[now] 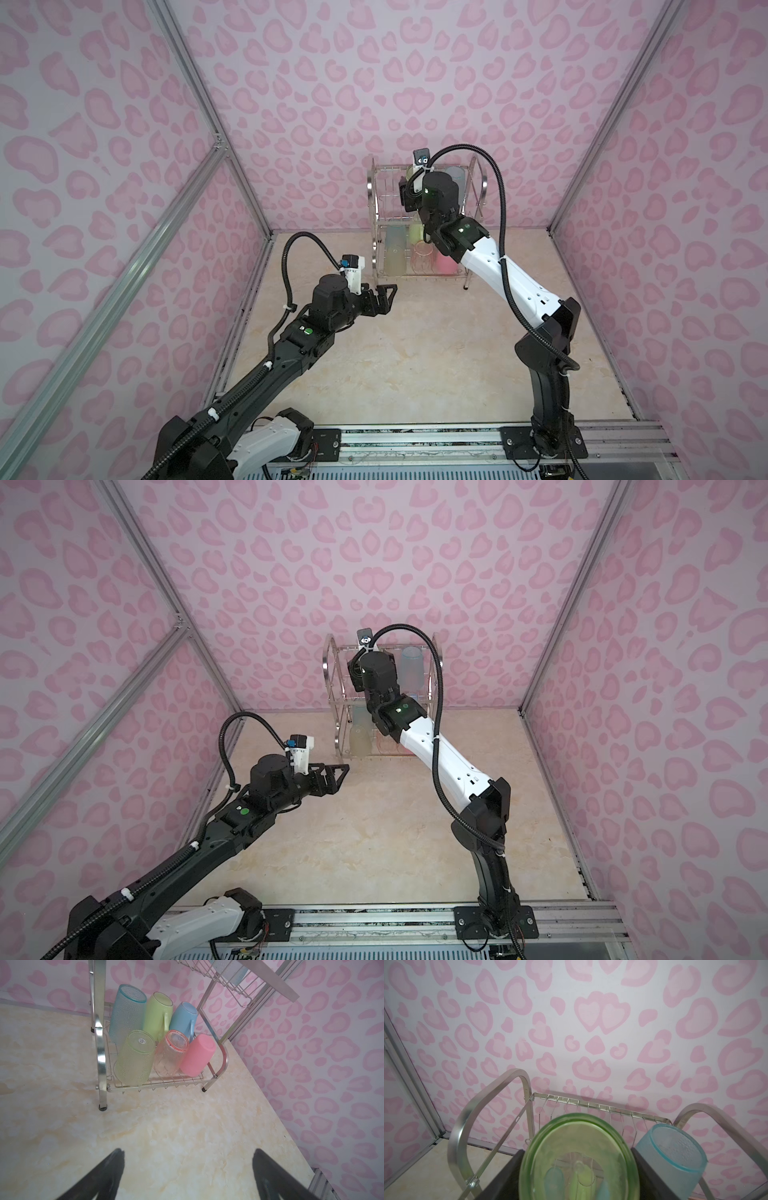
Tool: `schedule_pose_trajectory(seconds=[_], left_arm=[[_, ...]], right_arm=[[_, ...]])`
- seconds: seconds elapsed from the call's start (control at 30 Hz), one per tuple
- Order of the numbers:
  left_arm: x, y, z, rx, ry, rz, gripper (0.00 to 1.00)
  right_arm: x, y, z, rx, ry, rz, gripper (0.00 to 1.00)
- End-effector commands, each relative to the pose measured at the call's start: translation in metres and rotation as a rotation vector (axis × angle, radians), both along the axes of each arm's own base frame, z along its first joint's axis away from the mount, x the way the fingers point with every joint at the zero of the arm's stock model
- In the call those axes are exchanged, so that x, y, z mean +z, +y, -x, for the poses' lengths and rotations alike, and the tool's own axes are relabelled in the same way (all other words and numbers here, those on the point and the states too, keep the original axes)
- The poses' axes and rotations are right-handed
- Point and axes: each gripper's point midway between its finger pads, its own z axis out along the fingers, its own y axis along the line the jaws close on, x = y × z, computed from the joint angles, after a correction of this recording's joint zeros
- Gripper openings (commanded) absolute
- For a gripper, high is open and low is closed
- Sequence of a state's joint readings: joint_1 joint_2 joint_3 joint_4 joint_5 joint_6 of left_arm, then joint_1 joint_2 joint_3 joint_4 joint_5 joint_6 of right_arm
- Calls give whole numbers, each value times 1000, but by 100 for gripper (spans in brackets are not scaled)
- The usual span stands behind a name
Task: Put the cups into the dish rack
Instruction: 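Lower the green cup upside down onto the upper rack tier with the right gripper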
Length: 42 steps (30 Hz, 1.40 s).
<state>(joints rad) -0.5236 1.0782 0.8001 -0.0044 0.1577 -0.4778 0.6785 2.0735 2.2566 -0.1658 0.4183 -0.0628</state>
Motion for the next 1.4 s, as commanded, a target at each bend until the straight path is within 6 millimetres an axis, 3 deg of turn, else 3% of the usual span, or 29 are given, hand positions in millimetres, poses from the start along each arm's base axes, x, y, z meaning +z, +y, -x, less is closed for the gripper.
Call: schedule_pose_trajectory(seconds=[0.0, 0.37, 0.53, 0.57, 1.13, 1.37], left_arm=[[10, -2, -3, -7, -32, 4, 98], [9, -1, -1, -11, -32, 2, 98], [8, 0, -1, -4, -31, -2, 98], [8, 0, -1, -2, -30, -3, 98], [1, -2, -3, -6, -9, -1, 98], [2, -2, -4, -4, -10, -1, 98]], right_arm=[[-8, 2, -10, -15, 5, 1, 59], [-35, 3, -45, -37, 41, -14, 59], [-36, -3, -50, -42, 51, -35, 59], [-51, 0, -57, -45, 71, -22, 59], [-79, -8, -74, -48, 123, -36, 60], [-77, -8, -74, -44, 117, -36, 70]])
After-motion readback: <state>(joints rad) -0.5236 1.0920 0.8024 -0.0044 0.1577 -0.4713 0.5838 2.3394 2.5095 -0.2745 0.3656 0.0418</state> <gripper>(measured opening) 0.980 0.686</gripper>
